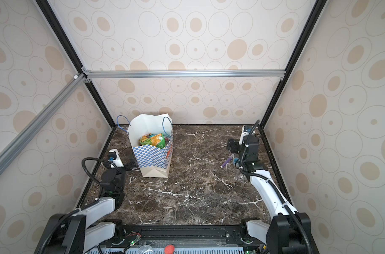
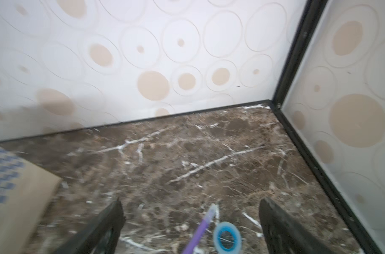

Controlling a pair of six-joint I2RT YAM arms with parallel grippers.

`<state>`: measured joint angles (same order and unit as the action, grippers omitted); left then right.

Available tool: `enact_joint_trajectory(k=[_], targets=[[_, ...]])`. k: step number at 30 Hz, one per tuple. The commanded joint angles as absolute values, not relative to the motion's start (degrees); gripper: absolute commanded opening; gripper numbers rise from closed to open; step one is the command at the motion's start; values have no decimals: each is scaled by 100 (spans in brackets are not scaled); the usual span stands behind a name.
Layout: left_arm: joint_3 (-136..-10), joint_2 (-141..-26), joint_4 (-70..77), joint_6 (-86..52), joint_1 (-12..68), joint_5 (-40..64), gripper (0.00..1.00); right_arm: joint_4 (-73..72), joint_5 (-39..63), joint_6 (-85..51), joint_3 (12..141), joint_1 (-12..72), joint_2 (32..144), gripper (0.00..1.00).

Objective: Take the snacks out of the paper bag
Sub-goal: Pick up the snack from the paper bag.

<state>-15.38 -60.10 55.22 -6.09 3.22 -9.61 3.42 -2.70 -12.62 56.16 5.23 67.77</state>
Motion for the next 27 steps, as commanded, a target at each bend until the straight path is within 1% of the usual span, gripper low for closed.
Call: enact_joint_trajectory(k=[1,5,8,10,13,16,19,22,25,27], targets=[[-2587,-5418,3113,-1570,308,-1161,98,3034,1081,-2124,6467,627,6902,94],[-3853,-5180,1675,-2614,323,-1055,99,3834,1422,-2177,7320,1289,7066,93],[-5277,-5613,335,-3045,396,-873,98,4471,1497,-2201,8073,1918,7379,92],[-6255,-6053,-238,-3109,556,-772,98,4912,1503,-2249,8631,2309,7679,90],[-7661,-6831,-1238,-3558,852,-936,98,5469,1423,-2209,9455,2902,8152,89],[-9068,-7742,-2273,-3785,1119,-903,90,5990,1333,-2171,10154,3350,8577,89],[-10178,-8586,-2980,-3492,1601,-1202,84,6404,1206,-2179,10644,3612,8873,89],[-11253,-9586,-3930,-3116,1934,-1521,80,6666,1035,-2172,10920,3805,8965,89],[-12432,-10681,-5112,-2936,1953,-1545,81,6750,984,-2213,11004,3898,8912,89],[-12859,-11194,-5566,-2717,1969,-1593,81,6675,955,-2211,10907,3926,8810,89]])
